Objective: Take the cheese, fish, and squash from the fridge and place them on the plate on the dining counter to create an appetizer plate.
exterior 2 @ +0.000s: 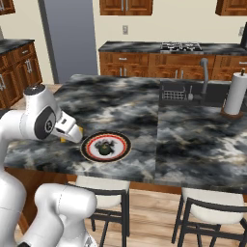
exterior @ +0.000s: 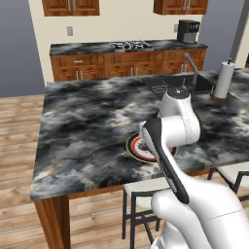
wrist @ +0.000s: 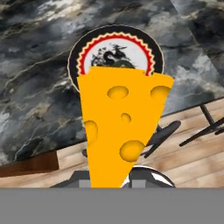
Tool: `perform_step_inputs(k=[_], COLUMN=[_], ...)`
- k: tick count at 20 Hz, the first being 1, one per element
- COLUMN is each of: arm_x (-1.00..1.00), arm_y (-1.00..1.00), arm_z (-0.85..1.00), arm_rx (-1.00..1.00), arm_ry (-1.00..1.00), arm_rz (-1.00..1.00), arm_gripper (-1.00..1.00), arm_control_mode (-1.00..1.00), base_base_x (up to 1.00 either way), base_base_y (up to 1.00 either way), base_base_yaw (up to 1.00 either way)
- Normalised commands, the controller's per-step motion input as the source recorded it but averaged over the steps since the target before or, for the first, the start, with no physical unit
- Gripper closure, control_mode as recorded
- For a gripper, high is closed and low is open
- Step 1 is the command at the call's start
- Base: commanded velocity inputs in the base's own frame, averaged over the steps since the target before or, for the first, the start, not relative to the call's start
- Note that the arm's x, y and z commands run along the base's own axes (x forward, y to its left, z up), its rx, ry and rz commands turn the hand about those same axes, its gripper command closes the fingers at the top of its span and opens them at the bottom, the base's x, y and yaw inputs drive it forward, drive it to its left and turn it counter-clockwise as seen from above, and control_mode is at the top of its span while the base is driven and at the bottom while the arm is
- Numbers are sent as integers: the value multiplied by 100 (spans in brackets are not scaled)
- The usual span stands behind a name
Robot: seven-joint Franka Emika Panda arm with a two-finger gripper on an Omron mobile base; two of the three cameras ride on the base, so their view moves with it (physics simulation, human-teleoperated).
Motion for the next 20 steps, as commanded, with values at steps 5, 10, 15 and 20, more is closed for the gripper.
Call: perform_step_inputs(k=[5,10,15,20], arm_x=[28,41,26,25], arm_y=[16,1,1,0], arm_z=[-17,-26,-31,-19], arm_rx=[0,0,0,0], arm_ry=[0,0,0,0], arm_rz=[0,0,-6,-11], arm_gripper=[100,100,100,100], arm_control_mode=[-100,-100,-100,-100], base_base_x=[0,0,0,0], base_base_y=[0,0,0,0], base_base_yaw=[0,0,0,0])
